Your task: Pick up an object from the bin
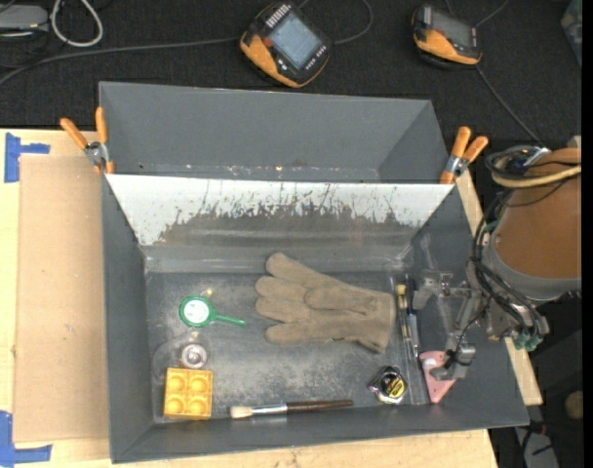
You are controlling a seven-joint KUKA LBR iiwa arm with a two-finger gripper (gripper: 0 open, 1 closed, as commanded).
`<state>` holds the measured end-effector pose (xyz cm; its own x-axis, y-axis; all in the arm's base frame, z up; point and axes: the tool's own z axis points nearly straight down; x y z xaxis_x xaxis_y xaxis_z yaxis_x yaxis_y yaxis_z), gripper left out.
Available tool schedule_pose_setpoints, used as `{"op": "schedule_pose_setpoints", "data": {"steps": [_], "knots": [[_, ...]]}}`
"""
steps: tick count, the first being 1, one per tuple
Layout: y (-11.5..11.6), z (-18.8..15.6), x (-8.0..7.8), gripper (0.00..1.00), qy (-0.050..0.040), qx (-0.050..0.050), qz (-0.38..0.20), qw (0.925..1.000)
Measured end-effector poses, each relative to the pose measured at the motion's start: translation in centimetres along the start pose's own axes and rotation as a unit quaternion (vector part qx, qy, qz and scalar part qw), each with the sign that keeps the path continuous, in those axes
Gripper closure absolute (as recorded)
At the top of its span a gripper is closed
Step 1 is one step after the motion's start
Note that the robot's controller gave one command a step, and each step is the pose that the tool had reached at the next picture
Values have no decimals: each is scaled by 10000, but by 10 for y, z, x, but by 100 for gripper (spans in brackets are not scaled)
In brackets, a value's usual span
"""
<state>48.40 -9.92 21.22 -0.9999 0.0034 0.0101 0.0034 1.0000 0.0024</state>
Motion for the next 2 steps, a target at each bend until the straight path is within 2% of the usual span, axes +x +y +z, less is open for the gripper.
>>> {"op": "schedule_pose_setpoints", "data": {"steps": [1,2], "knots": [[1,-4,-2,0,-41,9,-29,10000],[16,98,-64,0,-49,11,-1049,9945]]}}
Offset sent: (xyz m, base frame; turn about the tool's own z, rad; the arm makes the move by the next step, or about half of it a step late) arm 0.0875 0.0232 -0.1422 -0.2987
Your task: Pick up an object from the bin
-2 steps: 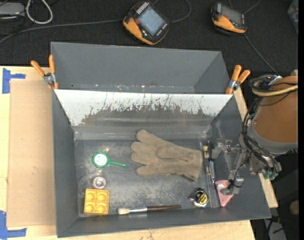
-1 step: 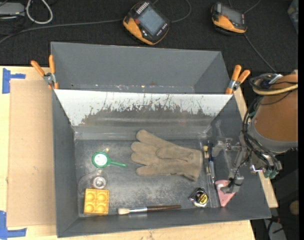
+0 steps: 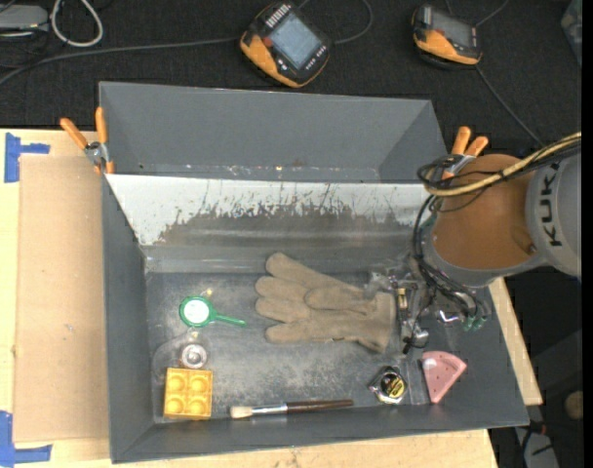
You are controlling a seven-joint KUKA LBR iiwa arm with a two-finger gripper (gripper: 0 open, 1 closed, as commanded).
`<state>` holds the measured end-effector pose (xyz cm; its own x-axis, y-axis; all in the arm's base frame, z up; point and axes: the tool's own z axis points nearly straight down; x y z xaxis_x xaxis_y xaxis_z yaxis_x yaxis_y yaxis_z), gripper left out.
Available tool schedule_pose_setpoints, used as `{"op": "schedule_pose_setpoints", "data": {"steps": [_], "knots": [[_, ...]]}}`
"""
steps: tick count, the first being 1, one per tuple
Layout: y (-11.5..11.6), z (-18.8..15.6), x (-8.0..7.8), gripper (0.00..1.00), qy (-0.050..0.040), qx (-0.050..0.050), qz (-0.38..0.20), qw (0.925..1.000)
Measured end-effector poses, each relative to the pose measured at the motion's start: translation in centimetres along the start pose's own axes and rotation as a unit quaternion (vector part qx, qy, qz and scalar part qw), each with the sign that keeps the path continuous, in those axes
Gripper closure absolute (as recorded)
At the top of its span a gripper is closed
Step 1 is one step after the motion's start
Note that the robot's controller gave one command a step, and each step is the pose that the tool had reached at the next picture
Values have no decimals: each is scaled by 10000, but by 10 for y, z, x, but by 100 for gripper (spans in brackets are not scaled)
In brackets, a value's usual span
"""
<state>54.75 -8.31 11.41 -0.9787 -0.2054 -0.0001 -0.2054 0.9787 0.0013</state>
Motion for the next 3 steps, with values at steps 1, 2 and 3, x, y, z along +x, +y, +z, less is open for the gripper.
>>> {"op": "schedule_pose_setpoints", "data": {"steps": [1,2,3], "knots": [[-3,0,-3,0,-10,1,155,9999],[30,15,-23,0,19,-16,417,9991],[29,45,-30,0,-13,-6,1847,9828]]}}
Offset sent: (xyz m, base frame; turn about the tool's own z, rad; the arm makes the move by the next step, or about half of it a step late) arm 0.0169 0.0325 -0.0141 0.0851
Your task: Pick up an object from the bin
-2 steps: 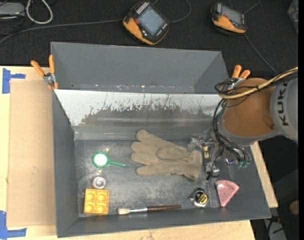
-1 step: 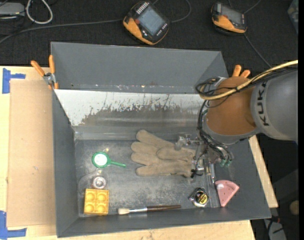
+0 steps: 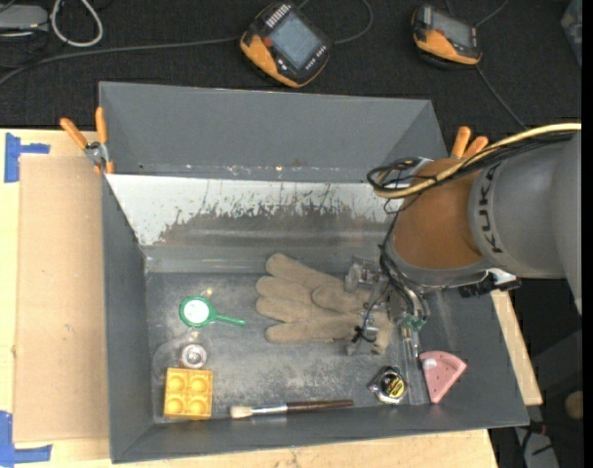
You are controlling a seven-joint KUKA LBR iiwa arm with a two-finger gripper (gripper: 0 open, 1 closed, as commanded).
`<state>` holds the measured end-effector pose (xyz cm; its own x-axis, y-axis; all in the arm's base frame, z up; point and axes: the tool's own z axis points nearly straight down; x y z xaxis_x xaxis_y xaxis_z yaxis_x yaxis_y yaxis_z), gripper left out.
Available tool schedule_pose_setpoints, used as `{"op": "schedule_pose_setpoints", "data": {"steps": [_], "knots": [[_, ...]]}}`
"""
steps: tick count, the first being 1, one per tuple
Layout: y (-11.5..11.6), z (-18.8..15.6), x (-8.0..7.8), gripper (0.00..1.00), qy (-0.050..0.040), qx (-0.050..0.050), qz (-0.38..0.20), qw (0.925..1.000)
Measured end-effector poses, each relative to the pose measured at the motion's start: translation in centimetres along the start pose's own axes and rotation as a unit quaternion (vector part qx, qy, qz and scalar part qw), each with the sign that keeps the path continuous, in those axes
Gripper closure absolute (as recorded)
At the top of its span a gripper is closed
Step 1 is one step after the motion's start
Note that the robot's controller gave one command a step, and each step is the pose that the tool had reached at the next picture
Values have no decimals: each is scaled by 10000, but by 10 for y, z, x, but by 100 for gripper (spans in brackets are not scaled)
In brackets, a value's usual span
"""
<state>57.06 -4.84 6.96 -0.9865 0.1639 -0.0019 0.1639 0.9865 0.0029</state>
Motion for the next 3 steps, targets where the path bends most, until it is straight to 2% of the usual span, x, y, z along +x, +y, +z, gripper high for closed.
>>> {"op": "schedule_pose_setpoints", "data": {"steps": [1,2,3], "knots": [[41,-2,-2,100,-1,3,-1868,9824],[41,-2,-2,100,-2,4,-1871,9823],[42,-22,-1,100,13,0,-1875,9823]]}}
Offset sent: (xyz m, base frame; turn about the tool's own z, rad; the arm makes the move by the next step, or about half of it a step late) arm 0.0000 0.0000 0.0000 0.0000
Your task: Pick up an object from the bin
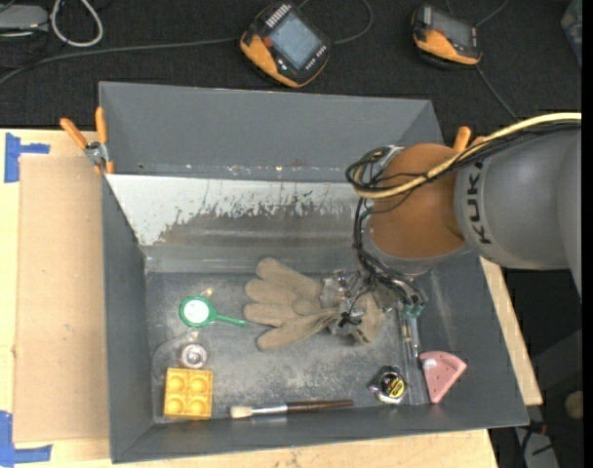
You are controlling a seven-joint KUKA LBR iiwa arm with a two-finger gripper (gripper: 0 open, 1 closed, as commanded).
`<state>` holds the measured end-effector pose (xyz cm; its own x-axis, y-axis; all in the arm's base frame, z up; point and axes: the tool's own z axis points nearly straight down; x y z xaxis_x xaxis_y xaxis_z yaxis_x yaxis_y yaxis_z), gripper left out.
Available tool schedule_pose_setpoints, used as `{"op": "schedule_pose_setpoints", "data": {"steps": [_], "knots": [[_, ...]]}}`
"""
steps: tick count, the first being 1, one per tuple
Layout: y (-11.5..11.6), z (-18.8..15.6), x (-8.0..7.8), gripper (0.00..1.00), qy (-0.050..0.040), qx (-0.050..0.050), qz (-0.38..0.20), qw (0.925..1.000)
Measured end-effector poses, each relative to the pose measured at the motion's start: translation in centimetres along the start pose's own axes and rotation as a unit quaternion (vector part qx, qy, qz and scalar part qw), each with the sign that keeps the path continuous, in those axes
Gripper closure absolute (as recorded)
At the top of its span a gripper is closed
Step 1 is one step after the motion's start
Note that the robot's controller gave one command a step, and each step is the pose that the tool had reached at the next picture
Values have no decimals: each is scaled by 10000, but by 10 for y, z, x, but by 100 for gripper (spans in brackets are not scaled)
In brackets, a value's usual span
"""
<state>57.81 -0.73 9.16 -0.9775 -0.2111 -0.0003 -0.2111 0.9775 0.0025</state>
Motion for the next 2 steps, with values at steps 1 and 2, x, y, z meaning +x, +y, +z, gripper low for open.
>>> {"op": "schedule_pose_setpoints", "data": {"steps": [1,2], "knots": [[1,-39,1,100,19,-7,-5,10000],[1,-60,-1,100,-12,-2,-10,10000]]}}
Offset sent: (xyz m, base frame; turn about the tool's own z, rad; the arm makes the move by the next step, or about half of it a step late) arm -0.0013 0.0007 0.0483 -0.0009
